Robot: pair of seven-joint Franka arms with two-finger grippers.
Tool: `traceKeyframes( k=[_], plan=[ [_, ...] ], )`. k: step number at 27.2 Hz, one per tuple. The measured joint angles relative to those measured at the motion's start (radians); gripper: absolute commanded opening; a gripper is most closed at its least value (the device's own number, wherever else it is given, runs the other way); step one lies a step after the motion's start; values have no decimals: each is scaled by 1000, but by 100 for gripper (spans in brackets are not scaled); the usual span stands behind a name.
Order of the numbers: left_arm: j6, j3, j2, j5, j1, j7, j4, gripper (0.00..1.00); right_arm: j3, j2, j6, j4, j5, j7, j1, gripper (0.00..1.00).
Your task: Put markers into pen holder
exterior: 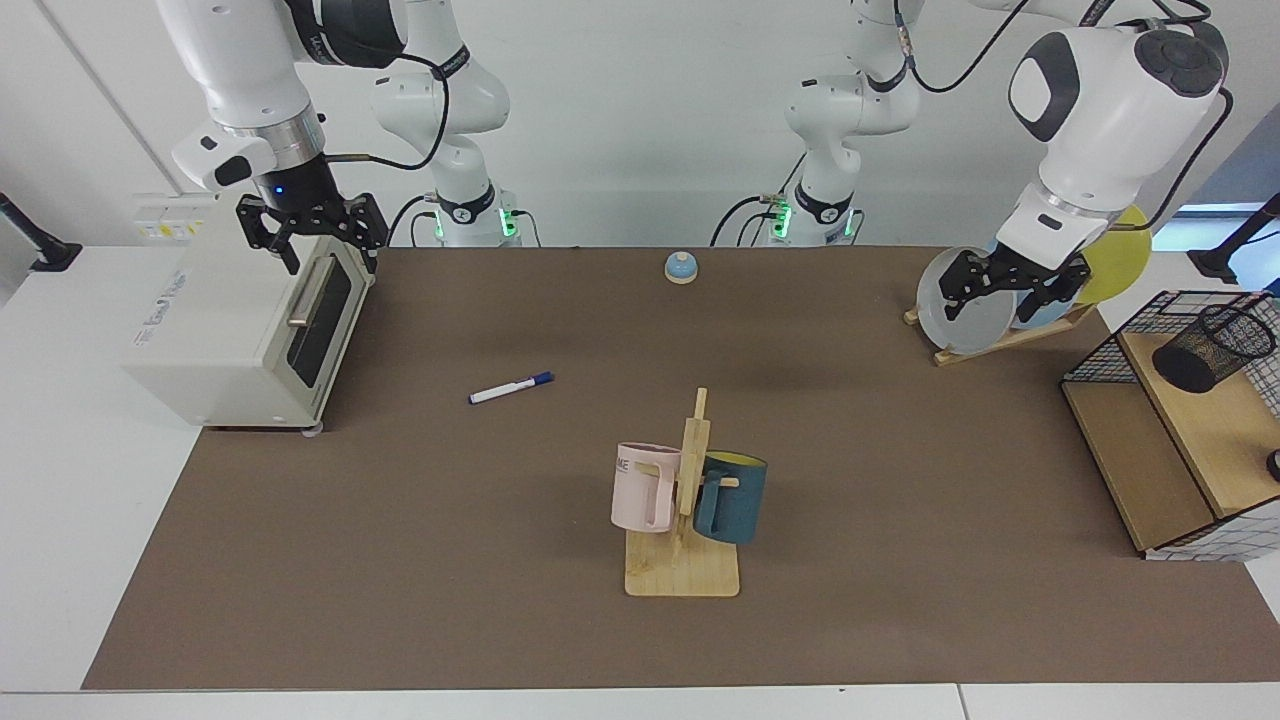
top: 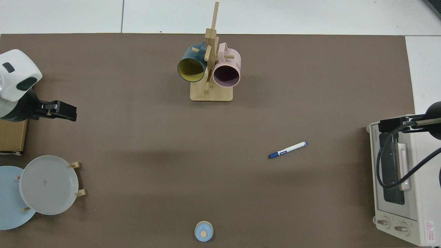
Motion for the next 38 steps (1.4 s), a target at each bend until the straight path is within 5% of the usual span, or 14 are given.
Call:
traceKeyframes(
  k=[31, 38],
  plan=[
    [0, -1, -26, 0, 0, 1, -39, 100, 2, 0, -24, -1, 1, 9, 1, 100],
    [7, -1, -29, 0, 0, 1, -51, 100, 2, -1, -24, -41, 73, 238, 2, 100]
  ],
)
